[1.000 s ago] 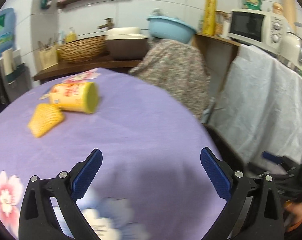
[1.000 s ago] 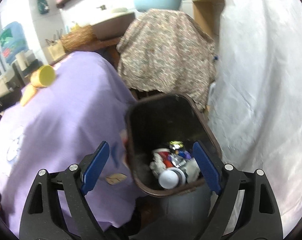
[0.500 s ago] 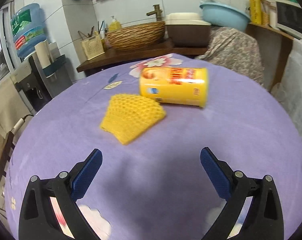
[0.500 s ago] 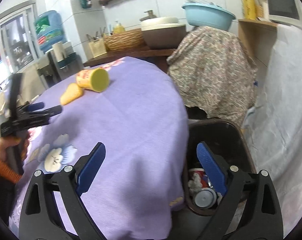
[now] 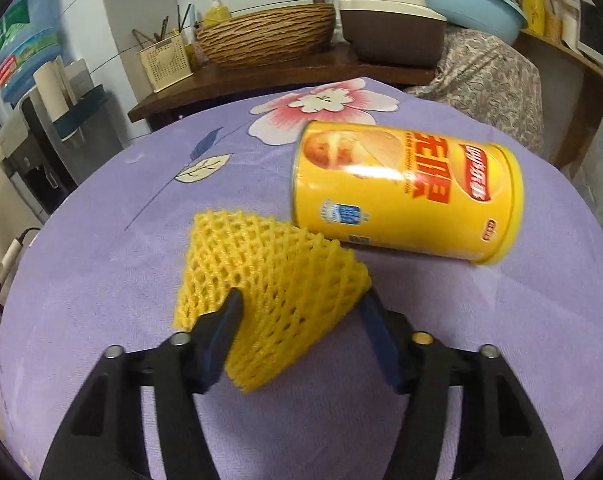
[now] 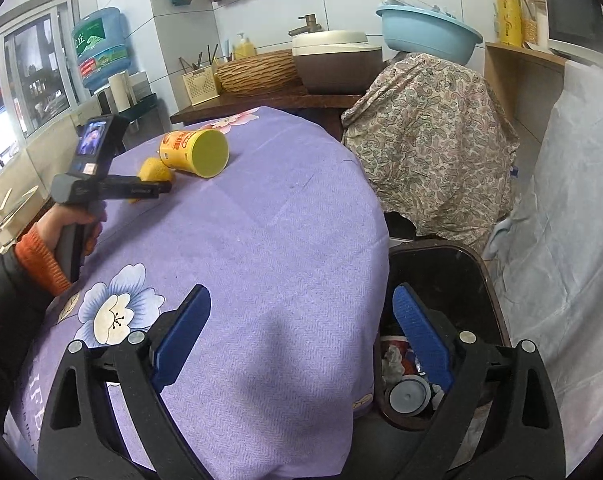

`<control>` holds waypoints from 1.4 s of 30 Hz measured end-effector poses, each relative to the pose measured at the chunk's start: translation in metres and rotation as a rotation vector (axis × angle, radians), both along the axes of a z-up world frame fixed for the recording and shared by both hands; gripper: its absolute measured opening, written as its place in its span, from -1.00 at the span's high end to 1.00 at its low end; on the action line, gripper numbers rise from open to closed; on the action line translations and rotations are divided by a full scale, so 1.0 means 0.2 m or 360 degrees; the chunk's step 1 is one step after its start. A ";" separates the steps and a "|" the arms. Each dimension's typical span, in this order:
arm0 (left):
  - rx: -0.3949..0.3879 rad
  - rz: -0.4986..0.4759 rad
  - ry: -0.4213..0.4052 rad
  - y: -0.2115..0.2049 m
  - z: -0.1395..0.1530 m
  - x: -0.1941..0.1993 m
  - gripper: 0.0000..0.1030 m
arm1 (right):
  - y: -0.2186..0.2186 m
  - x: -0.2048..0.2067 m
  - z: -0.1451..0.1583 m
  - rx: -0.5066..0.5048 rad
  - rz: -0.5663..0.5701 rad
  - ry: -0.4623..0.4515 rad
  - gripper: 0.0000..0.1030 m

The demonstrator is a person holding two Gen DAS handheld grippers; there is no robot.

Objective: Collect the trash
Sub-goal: 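Move both tools back over the table toward the yellow mesh sleeve, then grasp the yellow mesh sleeve with the left gripper and lift it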

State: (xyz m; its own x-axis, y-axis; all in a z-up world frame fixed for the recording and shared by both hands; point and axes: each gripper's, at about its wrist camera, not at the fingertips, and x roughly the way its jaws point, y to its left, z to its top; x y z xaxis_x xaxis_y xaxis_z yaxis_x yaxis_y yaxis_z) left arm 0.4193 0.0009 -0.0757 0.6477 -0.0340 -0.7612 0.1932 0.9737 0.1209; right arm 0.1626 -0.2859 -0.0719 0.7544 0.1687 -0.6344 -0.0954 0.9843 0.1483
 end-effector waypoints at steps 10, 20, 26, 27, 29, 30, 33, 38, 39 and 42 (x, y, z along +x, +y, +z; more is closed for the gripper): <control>-0.0123 0.0015 -0.0111 0.03 0.12 -0.21 0.72 | 0.13 0.06 0.04 -0.0009 0.0108 -0.0025 -0.77; -0.0376 0.0024 -0.0299 0.06 0.27 -0.59 0.72 | 0.24 0.14 0.04 0.0043 0.0281 0.0016 -0.77; -0.0435 0.0103 -0.0411 0.12 0.22 -0.66 0.72 | 0.36 0.18 0.05 0.0008 0.0410 0.0019 -0.77; -0.0444 0.0095 -0.0412 0.13 0.21 -0.65 0.72 | 0.40 0.19 0.07 -0.0048 0.0423 0.0000 -0.77; -0.0414 0.0084 -0.0448 0.12 0.20 -0.67 0.72 | 0.46 0.22 0.09 -0.0094 0.0446 -0.0020 -0.77; -0.0396 0.0074 -0.0473 0.11 0.21 -0.67 0.72 | 0.50 0.25 0.11 -0.0105 0.0474 -0.0027 -0.77; -0.0406 0.0081 -0.0511 0.13 0.23 -0.71 0.72 | 0.59 0.35 0.15 -0.0109 0.0551 -0.0029 -0.77; -0.0478 0.0124 -0.0461 0.22 0.24 -0.69 0.70 | 0.77 0.60 0.20 -0.0281 0.0690 0.0016 -0.77; -0.0486 0.0143 -0.0450 0.24 0.24 -0.68 0.70 | 0.81 0.66 0.22 -0.0362 0.0720 0.0012 -0.77; -0.0532 0.0174 -0.0417 0.28 0.23 -0.68 0.70 | 0.91 0.83 0.25 -0.0531 0.0785 -0.0026 -0.77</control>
State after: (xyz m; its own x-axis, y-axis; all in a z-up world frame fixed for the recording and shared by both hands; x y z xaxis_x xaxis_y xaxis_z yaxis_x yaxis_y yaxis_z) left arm 0.2829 0.0566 -0.0294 0.8309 -0.1711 -0.5294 0.0914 0.9806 -0.1733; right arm 0.3278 -0.1038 -0.0212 0.6478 0.2954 -0.7022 -0.5530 0.8163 -0.1668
